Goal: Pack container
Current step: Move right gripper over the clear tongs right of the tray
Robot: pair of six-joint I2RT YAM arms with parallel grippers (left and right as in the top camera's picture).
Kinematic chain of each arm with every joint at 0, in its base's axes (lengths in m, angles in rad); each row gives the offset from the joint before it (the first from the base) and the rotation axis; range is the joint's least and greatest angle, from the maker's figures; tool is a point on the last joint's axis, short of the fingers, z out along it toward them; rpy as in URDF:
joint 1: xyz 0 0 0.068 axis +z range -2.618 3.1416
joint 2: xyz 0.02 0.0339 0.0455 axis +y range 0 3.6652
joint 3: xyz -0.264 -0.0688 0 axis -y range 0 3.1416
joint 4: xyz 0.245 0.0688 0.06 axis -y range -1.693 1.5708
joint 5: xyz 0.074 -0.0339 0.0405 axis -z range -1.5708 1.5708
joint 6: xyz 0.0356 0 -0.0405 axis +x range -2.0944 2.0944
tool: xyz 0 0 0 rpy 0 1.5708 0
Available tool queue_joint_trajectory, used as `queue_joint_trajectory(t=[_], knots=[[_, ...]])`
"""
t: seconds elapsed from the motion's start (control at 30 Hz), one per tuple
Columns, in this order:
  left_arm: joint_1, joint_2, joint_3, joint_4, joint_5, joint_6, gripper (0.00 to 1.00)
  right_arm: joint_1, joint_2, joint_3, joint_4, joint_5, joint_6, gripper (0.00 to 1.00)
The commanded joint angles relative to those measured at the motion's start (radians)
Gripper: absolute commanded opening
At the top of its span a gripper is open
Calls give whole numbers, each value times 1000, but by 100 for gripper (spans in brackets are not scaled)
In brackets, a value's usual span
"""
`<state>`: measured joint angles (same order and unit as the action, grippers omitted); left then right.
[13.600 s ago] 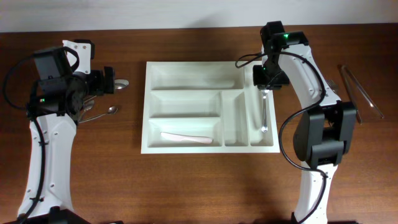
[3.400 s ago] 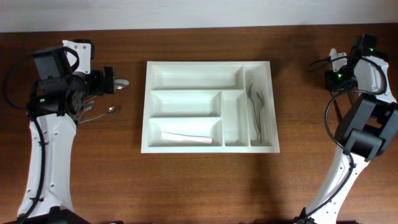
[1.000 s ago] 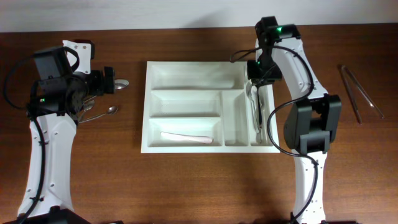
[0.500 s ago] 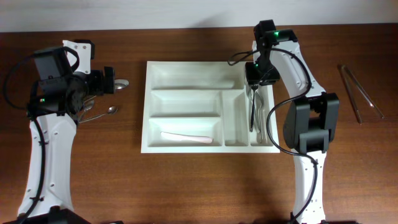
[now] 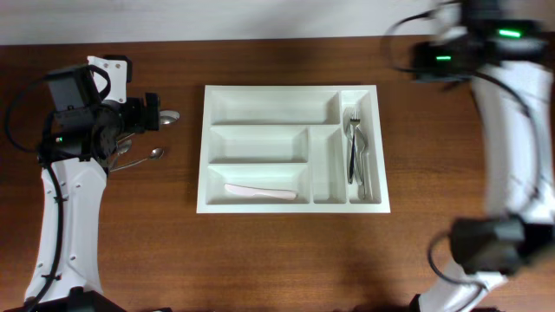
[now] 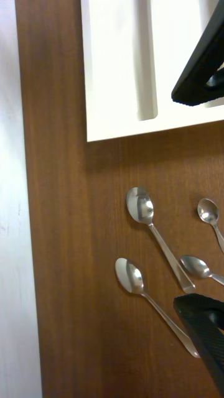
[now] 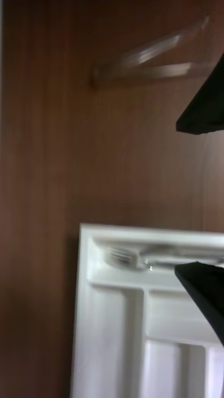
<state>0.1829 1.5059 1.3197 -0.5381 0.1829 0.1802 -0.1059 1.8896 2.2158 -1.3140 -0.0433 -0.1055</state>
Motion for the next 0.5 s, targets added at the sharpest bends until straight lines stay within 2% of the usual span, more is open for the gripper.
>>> queue_joint_trajectory(t=[0.0, 0.13, 0.27, 0.4, 0.47], knots=[[3, 9, 22, -1, -7, 16, 99, -129, -72, -15, -36, -62, -44, 71], [3, 9, 22, -1, -7, 16, 99, -299, -110, -61, -4, -61, -132, 91], [3, 9, 22, -1, -7, 16, 99, -444, -52, -109, 126, -61, -157, 98], [3, 9, 22, -1, -7, 16, 99, -525, 95, -140, 274, -64, -264, 100], [3, 9, 22, -1, -7, 16, 99, -533, 167, -140, 285, -97, -320, 99]])
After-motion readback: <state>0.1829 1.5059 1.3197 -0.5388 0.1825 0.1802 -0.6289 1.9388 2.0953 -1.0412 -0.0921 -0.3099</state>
